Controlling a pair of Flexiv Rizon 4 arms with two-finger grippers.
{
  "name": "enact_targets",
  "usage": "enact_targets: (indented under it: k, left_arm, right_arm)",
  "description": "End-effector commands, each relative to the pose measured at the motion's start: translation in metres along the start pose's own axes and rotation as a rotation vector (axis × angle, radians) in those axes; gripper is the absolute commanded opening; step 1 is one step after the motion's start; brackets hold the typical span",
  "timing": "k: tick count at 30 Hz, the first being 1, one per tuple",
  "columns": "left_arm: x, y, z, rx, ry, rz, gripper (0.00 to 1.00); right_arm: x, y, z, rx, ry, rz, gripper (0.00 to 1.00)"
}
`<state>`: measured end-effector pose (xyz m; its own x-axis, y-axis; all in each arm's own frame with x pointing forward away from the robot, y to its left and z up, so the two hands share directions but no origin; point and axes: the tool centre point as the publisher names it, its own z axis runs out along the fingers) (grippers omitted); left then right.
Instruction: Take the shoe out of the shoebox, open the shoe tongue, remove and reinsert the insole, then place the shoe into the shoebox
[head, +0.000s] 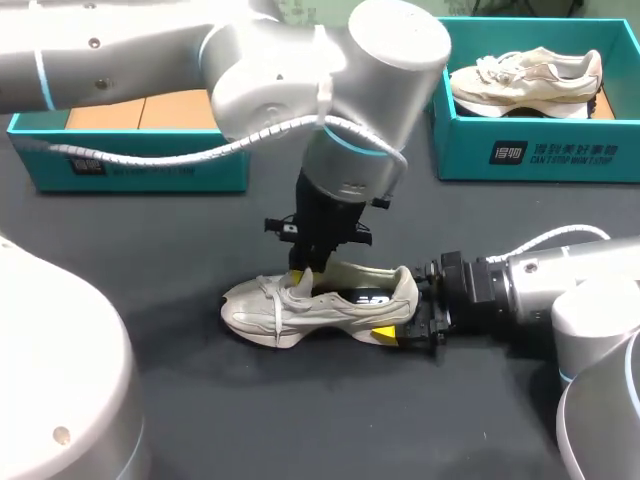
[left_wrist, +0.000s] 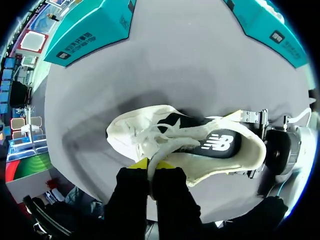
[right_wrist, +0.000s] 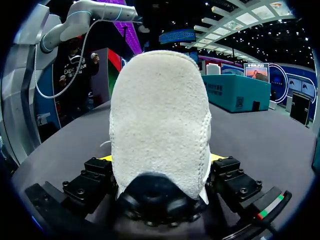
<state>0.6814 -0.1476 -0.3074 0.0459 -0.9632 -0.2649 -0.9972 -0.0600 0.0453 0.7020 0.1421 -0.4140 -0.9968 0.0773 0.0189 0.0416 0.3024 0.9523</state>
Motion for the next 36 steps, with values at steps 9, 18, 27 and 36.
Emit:
enact_targets:
  k: [9, 18, 27, 36]
  left_arm:
    - [-0.065, 0.002, 0.018, -0.065, 0.259, -0.15, 0.0]
    - [-0.074, 0.002, 0.058, -0.165, 0.253, -0.217, 0.07]
    - [-0.072, -0.001, 0.08, -0.215, 0.226, -0.228, 0.06]
    - [-0.084, 0.007, 0.084, -0.24, 0.213, -0.227, 0.43]
  right_arm:
    - [0.001, -0.001, 0.002, 0.005, 0.0, 0.002, 0.0]
    - [0.001, -0.001, 0.002, 0.005, 0.0, 0.002, 0.0]
    - [0.001, -0.001, 0.002, 0.005, 0.0, 0.002, 0.0]
    - [0.001, -0.001, 0.002, 0.005, 0.0, 0.002, 0.0]
